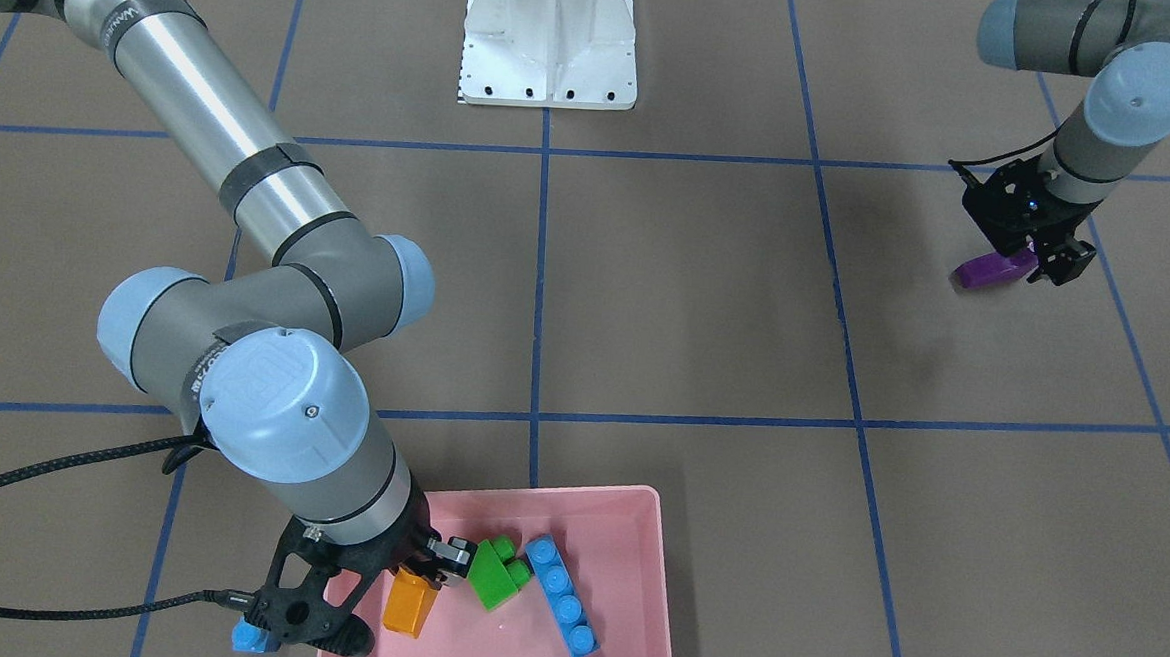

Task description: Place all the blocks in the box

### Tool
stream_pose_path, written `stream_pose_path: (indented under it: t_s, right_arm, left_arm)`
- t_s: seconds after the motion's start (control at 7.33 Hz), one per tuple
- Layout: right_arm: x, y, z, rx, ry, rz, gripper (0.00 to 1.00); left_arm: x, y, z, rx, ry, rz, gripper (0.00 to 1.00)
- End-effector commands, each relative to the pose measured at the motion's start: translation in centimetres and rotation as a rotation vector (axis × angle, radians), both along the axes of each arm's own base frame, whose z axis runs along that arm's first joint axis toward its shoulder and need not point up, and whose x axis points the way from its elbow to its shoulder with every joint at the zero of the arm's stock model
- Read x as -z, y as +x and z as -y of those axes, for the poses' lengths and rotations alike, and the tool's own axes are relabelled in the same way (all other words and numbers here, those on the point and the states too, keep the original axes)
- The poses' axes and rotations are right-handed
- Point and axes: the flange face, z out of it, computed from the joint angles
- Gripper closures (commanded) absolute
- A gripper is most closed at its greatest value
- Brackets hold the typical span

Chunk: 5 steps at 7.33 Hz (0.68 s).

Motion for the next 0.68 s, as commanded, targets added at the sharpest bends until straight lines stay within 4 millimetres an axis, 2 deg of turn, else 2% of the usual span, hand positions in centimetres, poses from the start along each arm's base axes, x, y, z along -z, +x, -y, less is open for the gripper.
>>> stream_pose_path:
  t_s: [0.0, 0.14, 0.27, 0.41, 0.55]
  right_arm:
    - [0.8, 1.7, 1.0, -0.018, 0.019, 0.012, 0.00]
    - [0.7, 2.5, 1.3, -0.023, 0.019, 0.012, 0.00]
    - [1.0, 4.4, 2.2, -0.040, 0.025, 0.020, 0.00]
    - [0.3, 7.4, 2.5, -0.042, 0.047, 0.031, 0.00]
    - [-2.1, 9.7, 1.9, -0.046, 0.048, 0.041, 0.00]
  left_arm:
    - [-2.8, 2.2, -1.0, -0.058, -0.030, 0.037, 0.01]
    - [-3.3, 2.4, -1.0, -0.060, -0.023, 0.053, 0.01]
    - [-3.6, 2.5, -1.0, -0.061, -0.027, 0.058, 0.01]
    - [-4.3, 2.5, -0.8, -0.059, -0.018, 0.082, 0.01]
    - [-4.2, 2.6, -0.6, -0.073, -0.003, 0.083, 0.01]
